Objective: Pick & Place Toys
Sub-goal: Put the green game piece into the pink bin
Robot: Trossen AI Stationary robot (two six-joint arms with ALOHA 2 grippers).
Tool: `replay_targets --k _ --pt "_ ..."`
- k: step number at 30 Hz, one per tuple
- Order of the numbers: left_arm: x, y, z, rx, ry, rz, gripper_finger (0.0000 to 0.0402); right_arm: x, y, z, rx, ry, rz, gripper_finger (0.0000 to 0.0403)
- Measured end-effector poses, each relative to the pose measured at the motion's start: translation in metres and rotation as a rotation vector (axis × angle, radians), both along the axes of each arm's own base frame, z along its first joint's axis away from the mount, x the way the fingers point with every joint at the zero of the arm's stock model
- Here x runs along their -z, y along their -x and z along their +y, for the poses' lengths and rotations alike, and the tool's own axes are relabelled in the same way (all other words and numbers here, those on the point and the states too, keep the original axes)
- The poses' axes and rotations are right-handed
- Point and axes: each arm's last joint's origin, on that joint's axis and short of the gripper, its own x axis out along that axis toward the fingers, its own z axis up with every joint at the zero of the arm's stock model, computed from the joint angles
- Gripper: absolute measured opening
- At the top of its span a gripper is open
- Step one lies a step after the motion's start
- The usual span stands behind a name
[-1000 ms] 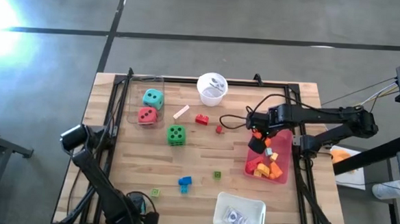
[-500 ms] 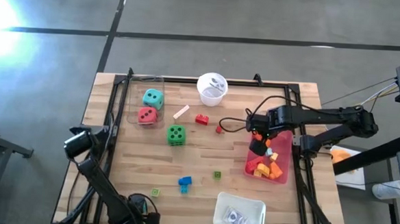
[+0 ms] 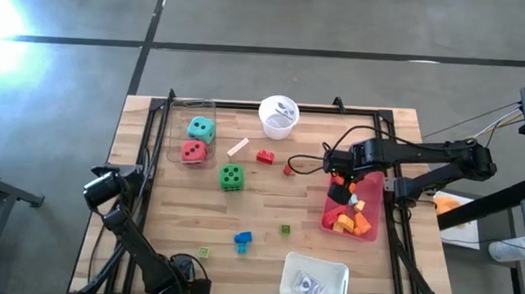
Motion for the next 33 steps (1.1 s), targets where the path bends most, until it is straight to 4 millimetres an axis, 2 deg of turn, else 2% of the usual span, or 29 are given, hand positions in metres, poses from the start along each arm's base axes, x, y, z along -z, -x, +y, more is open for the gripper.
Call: replay_targets --k 7,17,21,27,33 --pt "0.000 0.000 0.000 0.017 0.002 0.000 0.0168 0.000 0.000 0.000 0.005 -0.002 0.000 0.0343" --pt "-0.008 0.002 0.003 -0.026 0.005 0.013 0.0165 0.000 -0.001 0.000 0.012 -0.004 -0.013 0.0343" --pt "-0.031 0.004 0.007 -0.037 -0.006 -0.056 0.0165 -0.005 -0.004 0.001 0.013 -0.005 -0.077 0.0343" --pt "-0.070 0.007 0.023 -0.052 -0.060 -0.233 0.0165 -0.023 -0.007 0.004 -0.014 -0.087 -0.226 0.0343" --pt "-0.110 -0.008 0.059 -0.018 -0.132 -0.440 0.0165 -0.045 -0.012 0.011 -0.017 -0.188 -0.480 0.0343"
